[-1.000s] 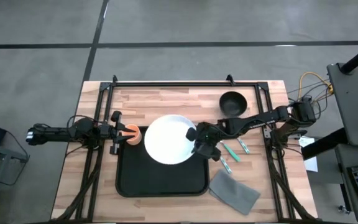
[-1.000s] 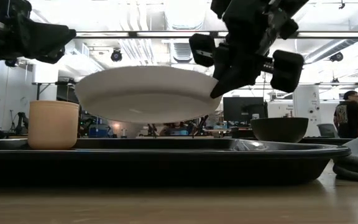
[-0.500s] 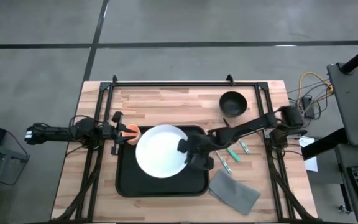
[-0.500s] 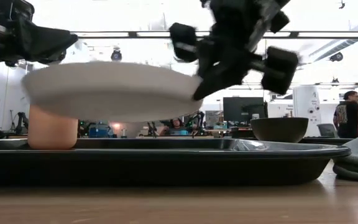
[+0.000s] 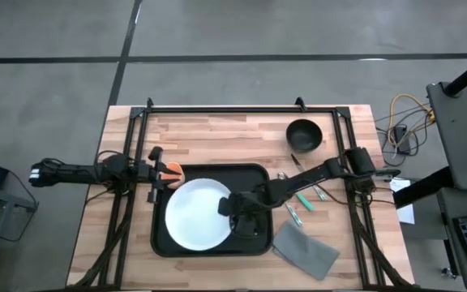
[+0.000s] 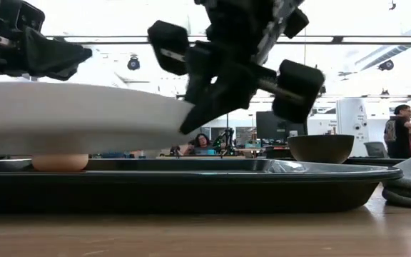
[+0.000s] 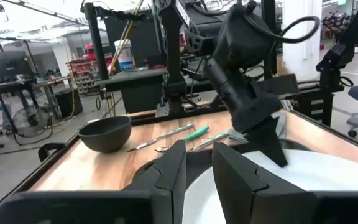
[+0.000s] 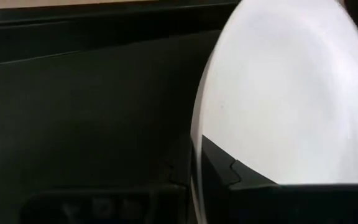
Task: Set up tray
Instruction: Put the white plate on the black tray below the orange cup
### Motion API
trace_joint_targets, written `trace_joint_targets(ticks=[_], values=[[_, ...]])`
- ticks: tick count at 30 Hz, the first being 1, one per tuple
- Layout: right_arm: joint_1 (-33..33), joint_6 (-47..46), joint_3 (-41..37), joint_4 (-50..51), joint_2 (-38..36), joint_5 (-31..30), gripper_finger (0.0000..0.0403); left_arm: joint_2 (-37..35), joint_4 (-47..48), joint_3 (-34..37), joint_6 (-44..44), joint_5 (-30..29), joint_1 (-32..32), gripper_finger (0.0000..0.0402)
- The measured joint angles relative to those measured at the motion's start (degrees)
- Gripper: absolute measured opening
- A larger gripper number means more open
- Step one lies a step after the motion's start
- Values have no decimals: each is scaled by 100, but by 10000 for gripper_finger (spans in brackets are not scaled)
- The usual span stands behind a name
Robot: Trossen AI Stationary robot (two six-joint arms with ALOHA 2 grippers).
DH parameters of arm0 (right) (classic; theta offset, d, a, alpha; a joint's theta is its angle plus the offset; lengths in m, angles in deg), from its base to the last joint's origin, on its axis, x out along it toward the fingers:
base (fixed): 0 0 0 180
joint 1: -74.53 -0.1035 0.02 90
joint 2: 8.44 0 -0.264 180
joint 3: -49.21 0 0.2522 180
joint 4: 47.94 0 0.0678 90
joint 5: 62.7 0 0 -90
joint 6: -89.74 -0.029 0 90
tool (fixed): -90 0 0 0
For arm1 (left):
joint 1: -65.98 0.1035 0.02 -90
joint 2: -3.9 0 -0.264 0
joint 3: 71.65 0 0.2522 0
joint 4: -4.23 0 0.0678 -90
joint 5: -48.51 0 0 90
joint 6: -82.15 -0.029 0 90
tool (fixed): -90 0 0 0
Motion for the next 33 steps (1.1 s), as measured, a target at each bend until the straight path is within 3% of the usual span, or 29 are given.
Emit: trace_joint_targets(ticks=[11,33], values=[[11,28,553,-181,562,-3,8,356,4,0,0,0,0,62],[13,-21,684,-488,780,10,8,892,45,-1,0,1,0,62]])
